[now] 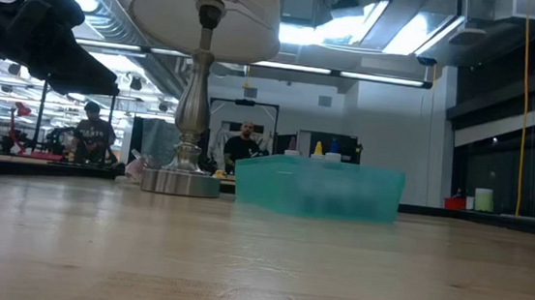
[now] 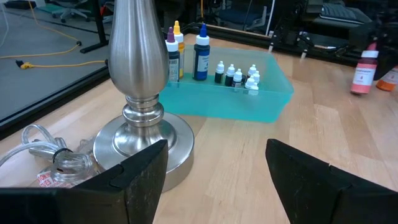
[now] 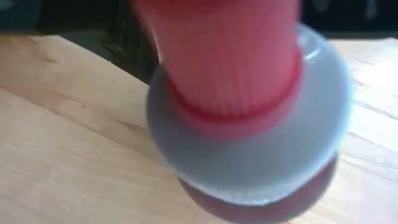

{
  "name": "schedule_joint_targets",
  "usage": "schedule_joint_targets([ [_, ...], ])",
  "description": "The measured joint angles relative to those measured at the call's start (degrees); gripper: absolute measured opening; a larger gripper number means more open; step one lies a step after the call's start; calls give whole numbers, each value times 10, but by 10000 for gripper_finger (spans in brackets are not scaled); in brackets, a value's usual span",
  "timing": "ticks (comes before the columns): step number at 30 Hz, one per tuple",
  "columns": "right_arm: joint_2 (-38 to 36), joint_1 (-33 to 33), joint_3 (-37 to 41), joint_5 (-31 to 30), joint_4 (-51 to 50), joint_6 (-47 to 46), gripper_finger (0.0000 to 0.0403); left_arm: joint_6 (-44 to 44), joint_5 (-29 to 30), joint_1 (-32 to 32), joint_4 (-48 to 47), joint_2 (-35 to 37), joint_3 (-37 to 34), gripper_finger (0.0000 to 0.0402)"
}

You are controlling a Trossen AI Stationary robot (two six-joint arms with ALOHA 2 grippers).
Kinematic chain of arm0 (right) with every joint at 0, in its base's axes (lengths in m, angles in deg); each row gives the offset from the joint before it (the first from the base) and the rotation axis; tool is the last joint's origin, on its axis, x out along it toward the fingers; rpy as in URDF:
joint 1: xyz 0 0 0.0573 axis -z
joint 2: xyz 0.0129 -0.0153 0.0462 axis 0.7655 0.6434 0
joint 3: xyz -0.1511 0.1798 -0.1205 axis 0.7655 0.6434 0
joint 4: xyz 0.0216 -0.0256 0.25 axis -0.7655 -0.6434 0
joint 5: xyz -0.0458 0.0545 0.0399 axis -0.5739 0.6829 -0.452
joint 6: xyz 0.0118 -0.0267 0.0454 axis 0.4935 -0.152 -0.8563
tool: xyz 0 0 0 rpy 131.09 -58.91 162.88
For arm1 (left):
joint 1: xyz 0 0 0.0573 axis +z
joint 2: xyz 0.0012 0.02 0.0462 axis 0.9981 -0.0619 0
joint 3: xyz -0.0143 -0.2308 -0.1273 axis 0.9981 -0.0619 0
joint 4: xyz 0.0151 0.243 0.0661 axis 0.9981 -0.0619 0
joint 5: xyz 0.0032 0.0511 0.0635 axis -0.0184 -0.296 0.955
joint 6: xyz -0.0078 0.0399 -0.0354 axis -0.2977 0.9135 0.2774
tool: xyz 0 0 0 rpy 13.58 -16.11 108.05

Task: Pick & Place food coloring
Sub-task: Put the small red food coloring bottle into the green bin

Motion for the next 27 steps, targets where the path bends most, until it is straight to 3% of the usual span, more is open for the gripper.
schedule_joint_targets([
  [8,0,0,0,6,-2,2,60,0,0,0,0,0,0,264],
  [14,-14,0,-5,20,-19,13,68,0,0,0,0,0,0,266],
  [21,-54,6,-66,20,-138,47,63,0,0,0,0,0,0,267],
  [27,-76,43,-148,15,-289,155,65,0,0,0,0,0,0,265],
])
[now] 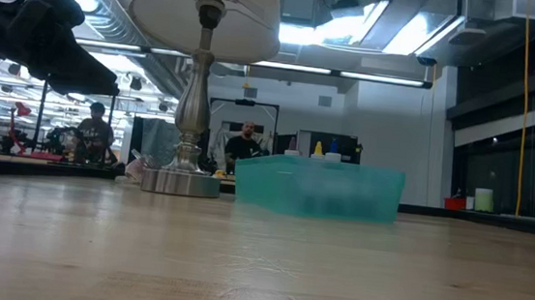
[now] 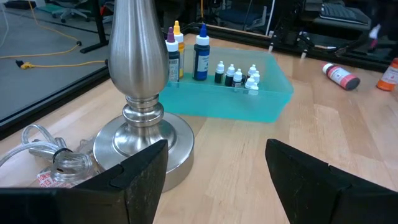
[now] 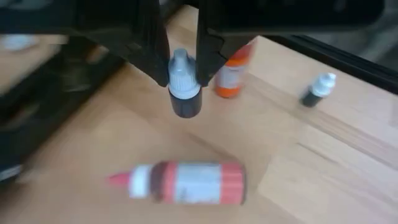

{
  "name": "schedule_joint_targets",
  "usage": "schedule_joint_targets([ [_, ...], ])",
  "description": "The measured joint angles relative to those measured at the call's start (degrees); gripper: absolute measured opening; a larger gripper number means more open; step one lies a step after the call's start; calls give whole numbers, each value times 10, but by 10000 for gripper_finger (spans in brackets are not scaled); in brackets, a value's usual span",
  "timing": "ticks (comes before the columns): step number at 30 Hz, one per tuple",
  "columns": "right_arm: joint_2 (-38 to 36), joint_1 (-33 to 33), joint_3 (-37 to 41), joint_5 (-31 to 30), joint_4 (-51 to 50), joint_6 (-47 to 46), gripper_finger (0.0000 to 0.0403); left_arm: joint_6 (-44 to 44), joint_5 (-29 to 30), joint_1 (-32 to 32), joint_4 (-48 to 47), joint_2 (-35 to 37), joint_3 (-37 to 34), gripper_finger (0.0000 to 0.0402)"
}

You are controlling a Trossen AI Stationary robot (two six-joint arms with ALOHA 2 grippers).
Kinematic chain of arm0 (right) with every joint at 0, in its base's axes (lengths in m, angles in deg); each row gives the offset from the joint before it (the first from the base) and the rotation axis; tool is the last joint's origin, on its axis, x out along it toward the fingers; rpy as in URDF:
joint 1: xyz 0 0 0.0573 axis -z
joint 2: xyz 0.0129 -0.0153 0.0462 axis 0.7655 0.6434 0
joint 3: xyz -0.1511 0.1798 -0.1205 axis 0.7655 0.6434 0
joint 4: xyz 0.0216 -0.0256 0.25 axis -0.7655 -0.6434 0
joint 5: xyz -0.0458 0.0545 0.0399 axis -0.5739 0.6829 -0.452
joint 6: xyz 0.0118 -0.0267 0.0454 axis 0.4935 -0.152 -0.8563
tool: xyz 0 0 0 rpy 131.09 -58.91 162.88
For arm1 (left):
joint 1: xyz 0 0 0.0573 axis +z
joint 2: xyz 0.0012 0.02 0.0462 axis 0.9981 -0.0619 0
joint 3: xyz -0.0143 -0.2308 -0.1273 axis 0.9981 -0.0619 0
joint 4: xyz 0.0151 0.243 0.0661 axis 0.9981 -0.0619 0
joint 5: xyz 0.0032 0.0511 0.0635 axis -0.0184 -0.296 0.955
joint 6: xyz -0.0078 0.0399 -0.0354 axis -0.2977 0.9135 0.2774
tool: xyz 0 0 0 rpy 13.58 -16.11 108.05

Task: Pick & Place food coloring
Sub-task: Put the small red food coloring bottle into the green bin

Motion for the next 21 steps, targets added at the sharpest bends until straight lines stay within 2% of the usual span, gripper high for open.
schedule_joint_targets([
  [3,-1,41,-40,-9,-73,101,71,0,0,0,0,0,0,266],
  [7,-1,111,-78,-56,-119,250,63,0,0,0,0,0,0,266],
  [14,-1,255,-88,-100,-108,494,64,0,0,0,0,0,0,267],
  [21,7,386,-88,-123,-26,694,63,0,0,0,0,0,0,265],
])
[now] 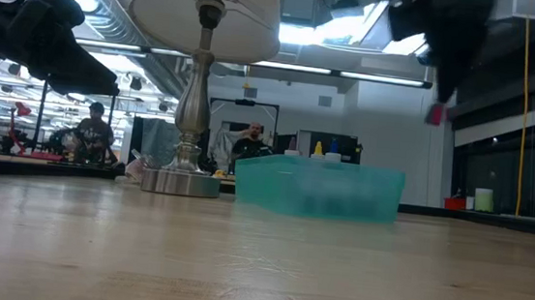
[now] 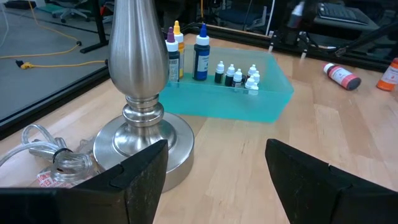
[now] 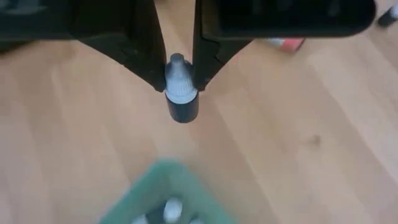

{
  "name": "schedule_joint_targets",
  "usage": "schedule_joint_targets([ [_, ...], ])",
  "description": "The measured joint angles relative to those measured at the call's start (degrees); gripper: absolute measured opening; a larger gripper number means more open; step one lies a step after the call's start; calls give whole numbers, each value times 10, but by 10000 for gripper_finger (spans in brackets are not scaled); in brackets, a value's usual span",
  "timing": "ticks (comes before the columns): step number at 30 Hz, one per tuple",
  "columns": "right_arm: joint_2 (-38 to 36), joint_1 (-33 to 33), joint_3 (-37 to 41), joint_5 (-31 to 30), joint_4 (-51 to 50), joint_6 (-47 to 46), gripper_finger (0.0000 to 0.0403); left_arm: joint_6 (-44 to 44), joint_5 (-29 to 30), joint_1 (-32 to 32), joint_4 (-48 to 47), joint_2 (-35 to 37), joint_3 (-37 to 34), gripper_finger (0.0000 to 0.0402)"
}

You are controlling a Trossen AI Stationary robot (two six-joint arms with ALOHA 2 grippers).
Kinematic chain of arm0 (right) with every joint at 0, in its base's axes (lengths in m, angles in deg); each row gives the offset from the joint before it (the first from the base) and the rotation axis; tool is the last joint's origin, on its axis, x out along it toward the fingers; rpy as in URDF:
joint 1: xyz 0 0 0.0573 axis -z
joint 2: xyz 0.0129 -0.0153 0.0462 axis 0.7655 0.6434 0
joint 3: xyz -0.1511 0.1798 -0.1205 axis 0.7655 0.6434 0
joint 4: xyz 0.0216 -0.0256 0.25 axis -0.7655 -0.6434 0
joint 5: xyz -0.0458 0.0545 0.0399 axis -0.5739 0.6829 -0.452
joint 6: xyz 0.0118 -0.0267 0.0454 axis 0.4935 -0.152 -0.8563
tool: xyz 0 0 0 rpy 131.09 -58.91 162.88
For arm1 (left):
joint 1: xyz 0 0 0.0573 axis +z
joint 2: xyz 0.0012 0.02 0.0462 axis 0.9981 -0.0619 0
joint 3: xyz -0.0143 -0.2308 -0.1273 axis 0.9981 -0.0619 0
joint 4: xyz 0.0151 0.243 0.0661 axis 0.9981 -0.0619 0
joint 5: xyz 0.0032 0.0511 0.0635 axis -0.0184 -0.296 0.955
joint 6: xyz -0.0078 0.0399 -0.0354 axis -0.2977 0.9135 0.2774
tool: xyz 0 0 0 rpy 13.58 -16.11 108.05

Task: Pick & Place food coloring
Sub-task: Put the small red food coloring bottle into the green bin

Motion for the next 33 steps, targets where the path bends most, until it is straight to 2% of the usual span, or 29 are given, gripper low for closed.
schedule_joint_targets([
  [6,45,77,0,0,73,117,65,0,0,0,0,0,0,268],
  [14,128,130,0,7,169,196,65,0,0,0,0,0,0,268],
  [21,181,145,0,15,204,204,66,0,0,0,0,0,0,269],
  [33,222,144,0,24,229,218,69,0,0,0,0,0,0,267],
])
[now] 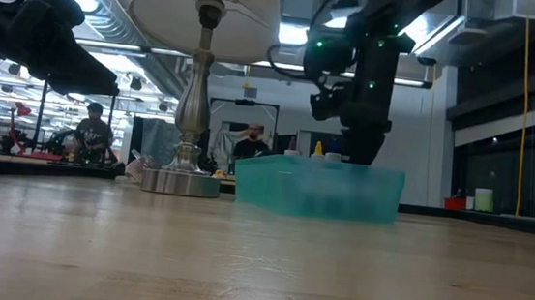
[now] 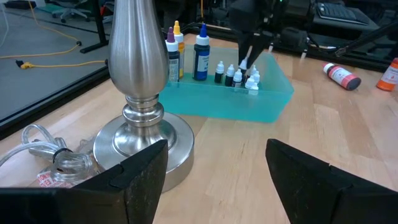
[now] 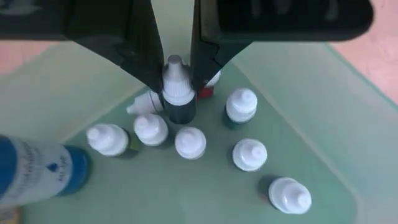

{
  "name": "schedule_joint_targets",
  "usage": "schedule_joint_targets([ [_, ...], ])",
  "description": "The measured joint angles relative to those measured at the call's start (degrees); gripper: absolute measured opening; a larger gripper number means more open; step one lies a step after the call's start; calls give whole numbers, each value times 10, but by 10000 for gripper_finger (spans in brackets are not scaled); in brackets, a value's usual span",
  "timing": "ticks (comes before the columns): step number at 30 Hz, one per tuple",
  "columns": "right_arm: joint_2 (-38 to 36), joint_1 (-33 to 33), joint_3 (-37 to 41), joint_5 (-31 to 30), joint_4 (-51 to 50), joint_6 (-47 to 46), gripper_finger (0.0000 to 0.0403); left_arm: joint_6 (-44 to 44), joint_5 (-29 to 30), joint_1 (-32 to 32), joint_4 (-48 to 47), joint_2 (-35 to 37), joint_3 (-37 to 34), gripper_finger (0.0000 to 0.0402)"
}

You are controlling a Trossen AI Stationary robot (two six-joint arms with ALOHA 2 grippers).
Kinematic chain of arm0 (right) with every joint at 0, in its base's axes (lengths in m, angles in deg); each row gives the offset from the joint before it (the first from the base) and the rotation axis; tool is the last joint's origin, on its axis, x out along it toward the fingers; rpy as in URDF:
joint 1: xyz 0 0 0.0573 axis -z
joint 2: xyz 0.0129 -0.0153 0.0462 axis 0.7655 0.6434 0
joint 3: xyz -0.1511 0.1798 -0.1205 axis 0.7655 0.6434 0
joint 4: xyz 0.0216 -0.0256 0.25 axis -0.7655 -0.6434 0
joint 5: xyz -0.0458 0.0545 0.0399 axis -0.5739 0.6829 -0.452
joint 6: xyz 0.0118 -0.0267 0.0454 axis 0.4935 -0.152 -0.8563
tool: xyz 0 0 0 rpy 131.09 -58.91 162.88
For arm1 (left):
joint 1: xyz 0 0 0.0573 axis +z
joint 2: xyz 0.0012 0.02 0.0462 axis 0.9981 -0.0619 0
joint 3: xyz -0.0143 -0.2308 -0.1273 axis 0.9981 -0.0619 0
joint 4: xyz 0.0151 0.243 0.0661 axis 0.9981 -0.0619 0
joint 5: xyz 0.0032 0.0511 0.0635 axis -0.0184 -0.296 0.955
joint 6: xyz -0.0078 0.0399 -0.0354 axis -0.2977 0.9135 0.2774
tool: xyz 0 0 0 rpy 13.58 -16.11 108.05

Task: Pick & Place food coloring
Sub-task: Put the small red food coloring bottle into the green bin, then put the small green food coloring bottle into the green bin

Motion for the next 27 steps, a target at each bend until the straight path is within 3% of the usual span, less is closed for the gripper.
schedule_joint_targets([
  [7,20,0,0,9,6,2,72,0,0,0,0,0,0,269],
  [19,16,0,0,43,-5,10,136,0,0,0,0,0,0,266],
  [27,-47,0,0,-30,-20,10,163,0,0,0,0,0,0,269],
])
